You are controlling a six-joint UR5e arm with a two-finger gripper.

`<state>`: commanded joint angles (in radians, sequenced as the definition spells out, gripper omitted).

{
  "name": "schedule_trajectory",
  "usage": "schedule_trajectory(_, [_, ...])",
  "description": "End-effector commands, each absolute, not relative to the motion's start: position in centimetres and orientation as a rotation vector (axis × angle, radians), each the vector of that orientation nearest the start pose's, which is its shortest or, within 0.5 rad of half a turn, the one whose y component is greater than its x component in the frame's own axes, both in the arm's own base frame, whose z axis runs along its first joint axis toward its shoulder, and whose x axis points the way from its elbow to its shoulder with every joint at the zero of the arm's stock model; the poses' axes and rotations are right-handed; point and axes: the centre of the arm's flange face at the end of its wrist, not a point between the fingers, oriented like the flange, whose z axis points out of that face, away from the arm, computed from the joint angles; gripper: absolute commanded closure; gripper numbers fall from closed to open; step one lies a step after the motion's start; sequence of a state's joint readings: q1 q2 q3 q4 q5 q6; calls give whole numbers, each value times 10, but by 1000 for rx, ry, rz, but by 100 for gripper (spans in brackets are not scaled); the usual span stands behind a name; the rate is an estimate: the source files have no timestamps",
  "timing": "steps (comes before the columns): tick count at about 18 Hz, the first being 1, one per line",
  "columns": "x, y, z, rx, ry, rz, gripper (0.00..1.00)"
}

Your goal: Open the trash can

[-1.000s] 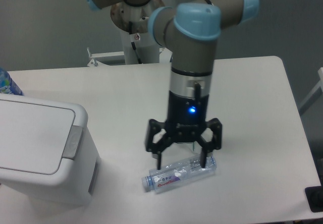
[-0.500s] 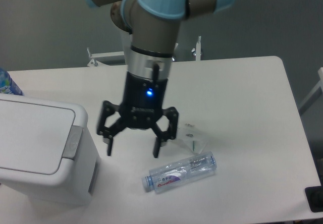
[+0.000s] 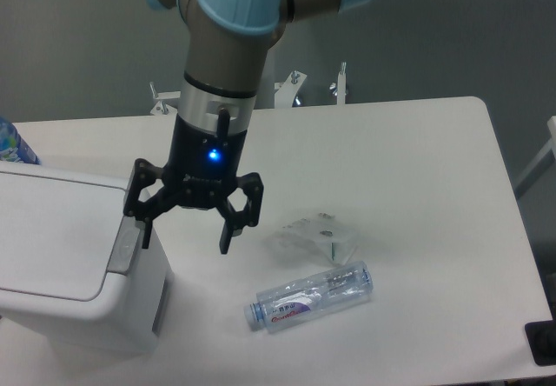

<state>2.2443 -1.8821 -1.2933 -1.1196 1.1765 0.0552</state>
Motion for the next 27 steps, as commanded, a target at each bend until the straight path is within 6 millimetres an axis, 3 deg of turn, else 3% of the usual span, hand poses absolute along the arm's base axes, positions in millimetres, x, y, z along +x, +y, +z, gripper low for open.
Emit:
schedule_trajectory(8, [-263, 628, 483, -2616, -664, -247, 0])
schedule_trajectory(27, [-258, 626, 485, -2642, -668, -251, 0])
